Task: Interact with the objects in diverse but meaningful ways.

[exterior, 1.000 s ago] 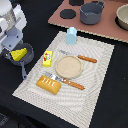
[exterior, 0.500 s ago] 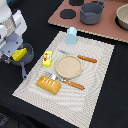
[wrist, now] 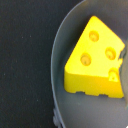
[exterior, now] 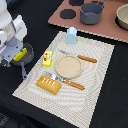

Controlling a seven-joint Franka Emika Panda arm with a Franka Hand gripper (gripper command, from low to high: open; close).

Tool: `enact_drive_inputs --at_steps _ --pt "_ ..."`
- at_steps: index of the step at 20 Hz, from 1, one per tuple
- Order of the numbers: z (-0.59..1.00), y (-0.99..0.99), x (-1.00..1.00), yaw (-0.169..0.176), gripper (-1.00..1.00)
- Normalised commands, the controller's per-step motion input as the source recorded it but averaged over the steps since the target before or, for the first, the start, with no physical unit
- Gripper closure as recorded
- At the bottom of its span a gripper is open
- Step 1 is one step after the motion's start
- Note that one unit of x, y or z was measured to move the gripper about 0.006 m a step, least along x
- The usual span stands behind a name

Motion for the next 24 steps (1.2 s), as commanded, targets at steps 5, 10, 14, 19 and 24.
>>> enact_drive_inputs --at_steps 5,10,14,19,24 --pt "-0.25 -0.01 0.0 0.0 -1.0" --pt "-0.24 -0.08 0.0 0.0 -1.0" --pt "-0.2 -0.12 0.0 -0.003 -1.0" --pt "-0.02 -0.08 0.01 -0.021 -1.0" --pt "0.0 -0.09 0.0 -0.023 1.0"
